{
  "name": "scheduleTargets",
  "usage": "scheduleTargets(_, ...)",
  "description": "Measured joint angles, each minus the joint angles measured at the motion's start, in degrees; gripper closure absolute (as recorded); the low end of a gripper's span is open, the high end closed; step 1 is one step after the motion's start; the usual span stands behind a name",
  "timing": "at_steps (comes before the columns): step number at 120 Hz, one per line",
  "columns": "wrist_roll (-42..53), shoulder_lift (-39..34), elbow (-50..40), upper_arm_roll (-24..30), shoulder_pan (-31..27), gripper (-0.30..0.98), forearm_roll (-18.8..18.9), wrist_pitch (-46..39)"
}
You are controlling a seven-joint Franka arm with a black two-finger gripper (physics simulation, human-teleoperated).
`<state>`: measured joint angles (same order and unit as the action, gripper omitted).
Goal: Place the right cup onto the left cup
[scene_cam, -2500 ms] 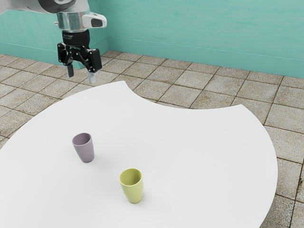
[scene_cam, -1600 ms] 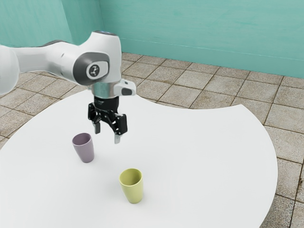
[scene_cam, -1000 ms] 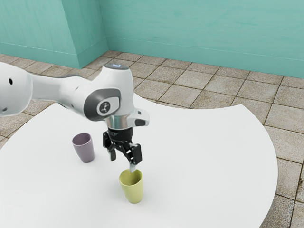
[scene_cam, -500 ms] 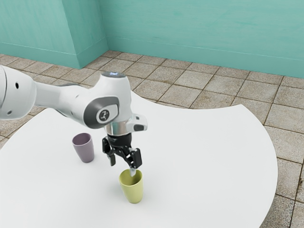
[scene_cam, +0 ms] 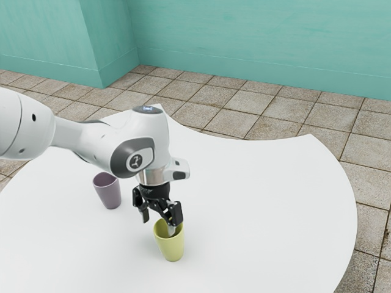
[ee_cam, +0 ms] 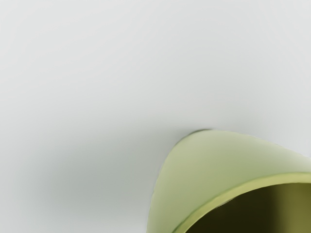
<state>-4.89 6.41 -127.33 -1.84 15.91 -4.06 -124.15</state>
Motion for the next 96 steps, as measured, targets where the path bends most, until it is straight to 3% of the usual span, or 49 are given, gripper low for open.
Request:
scheduleTargets(8,-0.04,0.15,-0.03,0.0,0.0,0.05,-0.37,-0.38)
scheduleTargets(35,-0.13,0.54,0.01,0.0,0.09,0.48,-0.88,-1.03)
scheduleTargets(48,-0.17,0.66,0.04,0.0,0.07,0.62,-0.94,-1.17)
scheduleTargets(67,-0.23,0.89,0.12,0.0,-0.01,0.72,-0.96,-1.27)
scheduleTargets(96,-0.42,0.88,0.19,0.0,0.01,0.77,-0.8,-1.33)
